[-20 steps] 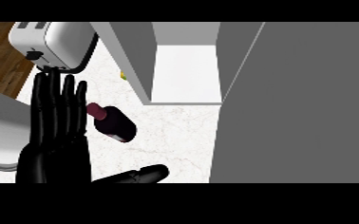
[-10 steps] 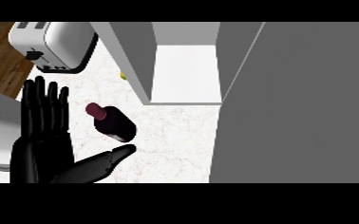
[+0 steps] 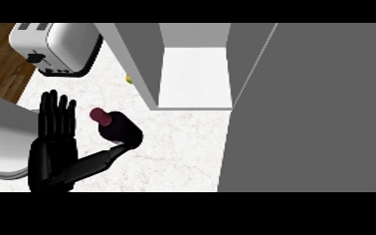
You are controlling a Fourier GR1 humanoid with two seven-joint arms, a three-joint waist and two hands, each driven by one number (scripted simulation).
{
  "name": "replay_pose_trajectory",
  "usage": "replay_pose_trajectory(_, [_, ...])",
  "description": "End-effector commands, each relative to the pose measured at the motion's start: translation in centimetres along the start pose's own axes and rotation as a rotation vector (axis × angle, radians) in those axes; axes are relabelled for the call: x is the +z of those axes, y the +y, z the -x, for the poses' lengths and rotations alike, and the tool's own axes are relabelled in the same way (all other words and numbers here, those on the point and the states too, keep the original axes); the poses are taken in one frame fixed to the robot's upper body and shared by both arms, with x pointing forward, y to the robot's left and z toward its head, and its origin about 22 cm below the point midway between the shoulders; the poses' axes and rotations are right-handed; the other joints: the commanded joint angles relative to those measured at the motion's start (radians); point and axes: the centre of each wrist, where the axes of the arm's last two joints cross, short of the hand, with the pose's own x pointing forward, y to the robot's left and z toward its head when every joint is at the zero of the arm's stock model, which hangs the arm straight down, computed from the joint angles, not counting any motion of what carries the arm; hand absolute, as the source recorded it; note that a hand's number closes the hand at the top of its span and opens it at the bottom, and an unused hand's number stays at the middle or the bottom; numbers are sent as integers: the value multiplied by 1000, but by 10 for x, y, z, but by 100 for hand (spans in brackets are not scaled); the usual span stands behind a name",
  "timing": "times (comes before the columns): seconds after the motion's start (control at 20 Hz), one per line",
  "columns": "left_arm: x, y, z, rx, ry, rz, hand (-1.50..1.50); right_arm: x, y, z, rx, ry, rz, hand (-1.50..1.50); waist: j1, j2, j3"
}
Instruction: Pick up the wine, place it into the cabinet and close the cabinet
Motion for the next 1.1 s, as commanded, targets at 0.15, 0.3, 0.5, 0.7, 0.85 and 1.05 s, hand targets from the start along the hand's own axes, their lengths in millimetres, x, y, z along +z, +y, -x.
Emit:
replay_pose_trajectory(0.15, [-6,19,46,9,76,-9,-150,19,-3,-16,-8,-27,-16,-150,-2,0,0])
replay_pose_trajectory(0.3, [-4,20,65,-6,83,8,-150,12,3,-22,-40,-21,-11,-150,-1,0,0])
replay_pose_trajectory(0.5, [15,40,96,8,104,1,-150,26,-8,-21,0,-24,-8,-150,-3,0,0])
replay_pose_trajectory(0.7, [-1,52,124,17,111,9,-150,17,2,-12,-22,-31,-15,-150,-5,1,0])
replay_pose_trajectory(0.85, [2,45,135,12,122,16,-150,17,-7,-7,-19,-42,-6,-150,-2,0,1])
replay_pose_trajectory(1.05, [5,47,159,33,143,20,-150,12,-1,-22,-28,-35,-18,-150,-2,0,0])
